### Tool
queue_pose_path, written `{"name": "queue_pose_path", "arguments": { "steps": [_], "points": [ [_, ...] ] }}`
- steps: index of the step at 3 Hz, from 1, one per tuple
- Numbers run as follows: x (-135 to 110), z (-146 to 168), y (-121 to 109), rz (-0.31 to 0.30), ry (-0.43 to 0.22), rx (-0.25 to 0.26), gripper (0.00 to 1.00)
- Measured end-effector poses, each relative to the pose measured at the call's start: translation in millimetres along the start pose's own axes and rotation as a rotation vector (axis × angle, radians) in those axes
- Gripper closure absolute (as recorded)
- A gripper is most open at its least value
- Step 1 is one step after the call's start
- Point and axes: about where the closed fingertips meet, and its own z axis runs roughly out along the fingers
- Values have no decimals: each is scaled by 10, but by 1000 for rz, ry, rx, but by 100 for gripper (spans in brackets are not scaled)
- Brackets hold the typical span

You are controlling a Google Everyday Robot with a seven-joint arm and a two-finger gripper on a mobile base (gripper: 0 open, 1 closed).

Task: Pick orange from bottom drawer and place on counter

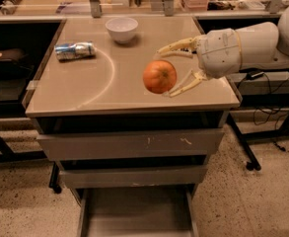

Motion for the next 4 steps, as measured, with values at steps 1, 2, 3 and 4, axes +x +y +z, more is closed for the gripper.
{"name": "queue_pose_path", "arguments": {
  "steps": [1,2,3,4],
  "points": [
    [284,224,-366,53,6,23,100],
    [565,290,-567,153,111,81,100],
    [885,356,-599,230,188,144,100],
    [1182,352,-705,231,213,224,100]
  ]
}}
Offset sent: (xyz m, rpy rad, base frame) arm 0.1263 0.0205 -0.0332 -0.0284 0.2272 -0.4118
